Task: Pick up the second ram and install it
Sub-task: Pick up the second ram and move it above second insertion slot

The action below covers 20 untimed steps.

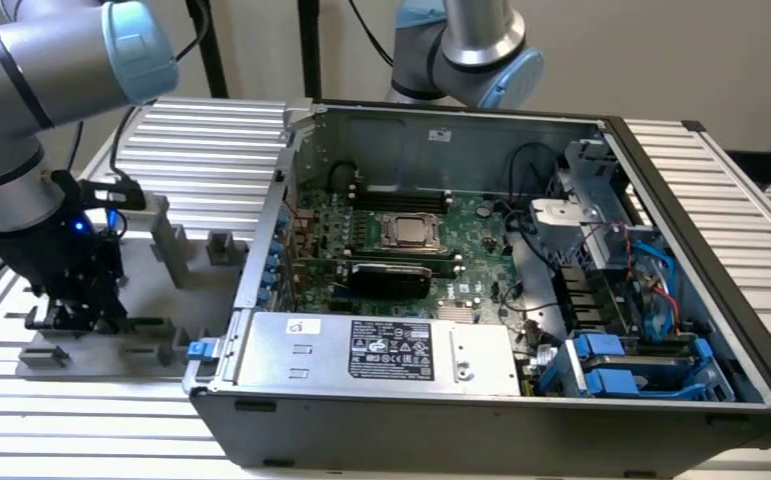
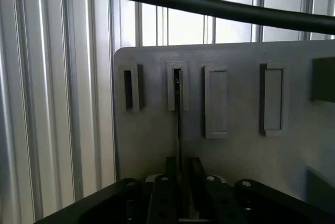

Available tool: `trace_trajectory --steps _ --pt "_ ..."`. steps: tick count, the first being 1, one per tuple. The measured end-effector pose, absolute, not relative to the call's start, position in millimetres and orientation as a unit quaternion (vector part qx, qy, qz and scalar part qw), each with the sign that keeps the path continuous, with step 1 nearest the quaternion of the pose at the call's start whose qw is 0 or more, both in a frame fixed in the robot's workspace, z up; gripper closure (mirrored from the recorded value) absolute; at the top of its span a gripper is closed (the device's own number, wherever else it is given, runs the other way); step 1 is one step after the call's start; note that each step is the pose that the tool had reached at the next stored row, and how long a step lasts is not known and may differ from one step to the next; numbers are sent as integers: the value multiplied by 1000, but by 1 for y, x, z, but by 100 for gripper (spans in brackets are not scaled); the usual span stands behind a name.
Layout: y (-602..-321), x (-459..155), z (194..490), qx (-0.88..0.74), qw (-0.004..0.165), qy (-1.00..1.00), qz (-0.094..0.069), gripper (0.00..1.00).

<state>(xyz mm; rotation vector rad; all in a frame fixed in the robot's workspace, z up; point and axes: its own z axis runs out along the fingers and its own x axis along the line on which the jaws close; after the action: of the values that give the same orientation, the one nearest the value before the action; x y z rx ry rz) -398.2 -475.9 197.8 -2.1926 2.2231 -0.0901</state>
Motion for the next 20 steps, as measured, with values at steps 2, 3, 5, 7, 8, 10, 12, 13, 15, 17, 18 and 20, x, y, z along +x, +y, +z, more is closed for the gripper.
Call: trace_trajectory --steps 2,3,5,7,8,10,12,13,15,17,18,20 --pt "-476 -398 198 -702 9 712 -29 76" --pt "-476 -398 198 -702 9 712 -29 76" --pt "-476 -398 197 -702 9 712 -29 76" --pt "-476 -398 196 -702 9 712 -29 76" --pt "-476 -398 196 -702 8 712 -28 78" --pt "-476 -398 196 -702 8 712 -28 85" --pt "-476 -398 196 -702 8 712 -28 85" --pt "-476 -398 196 -702 8 712 -28 85" --pt "-476 -398 196 -702 8 712 -28 86" --pt "-476 -398 196 -704 9 709 -28 86" --pt "-476 -398 196 -708 9 706 -28 86" --pt "-476 -398 196 -717 9 697 -28 86"
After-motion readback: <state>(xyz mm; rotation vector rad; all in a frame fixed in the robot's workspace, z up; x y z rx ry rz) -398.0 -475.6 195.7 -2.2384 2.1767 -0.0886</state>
